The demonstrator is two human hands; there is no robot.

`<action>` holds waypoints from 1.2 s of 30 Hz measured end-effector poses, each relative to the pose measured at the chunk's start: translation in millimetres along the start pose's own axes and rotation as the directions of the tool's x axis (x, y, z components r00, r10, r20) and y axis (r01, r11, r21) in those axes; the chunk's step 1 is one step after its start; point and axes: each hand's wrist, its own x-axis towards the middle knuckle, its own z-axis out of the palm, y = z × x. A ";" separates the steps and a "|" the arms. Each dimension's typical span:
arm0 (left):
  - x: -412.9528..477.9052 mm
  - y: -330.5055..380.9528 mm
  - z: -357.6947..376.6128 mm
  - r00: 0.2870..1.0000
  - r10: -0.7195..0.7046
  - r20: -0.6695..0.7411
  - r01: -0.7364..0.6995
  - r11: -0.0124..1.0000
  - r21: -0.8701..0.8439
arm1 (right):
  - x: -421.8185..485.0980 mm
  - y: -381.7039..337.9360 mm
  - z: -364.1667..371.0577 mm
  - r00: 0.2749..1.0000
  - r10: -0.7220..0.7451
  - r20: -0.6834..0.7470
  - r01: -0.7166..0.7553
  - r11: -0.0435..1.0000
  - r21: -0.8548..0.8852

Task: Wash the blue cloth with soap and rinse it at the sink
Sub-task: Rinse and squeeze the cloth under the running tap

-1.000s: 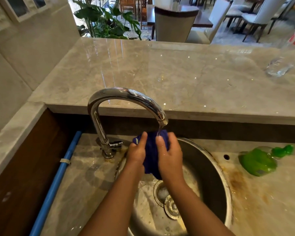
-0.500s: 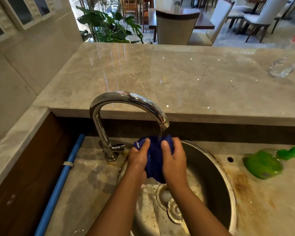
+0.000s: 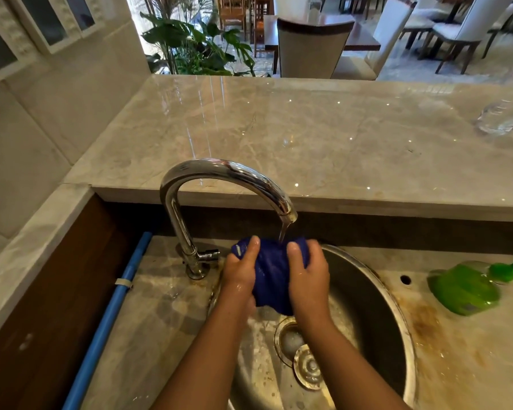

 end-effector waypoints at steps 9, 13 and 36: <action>-33.5 -3.2 3.9 0.970 -0.031 0.241 0.036 0.999 -0.015 | 16.6 16.0 14.7 0.992 0.121 -0.016 -0.122 0.982 -0.141; -22.6 -6.1 1.2 0.986 0.027 0.163 -0.025 1.000 -0.017 | 19.6 18.2 3.8 0.993 0.104 -0.051 -0.109 0.989 -0.100; -17.1 -1.7 19.1 0.996 0.025 0.085 -0.040 0.982 0.187 | -8.9 -0.8 20.4 0.983 -0.161 0.084 0.177 0.956 -0.235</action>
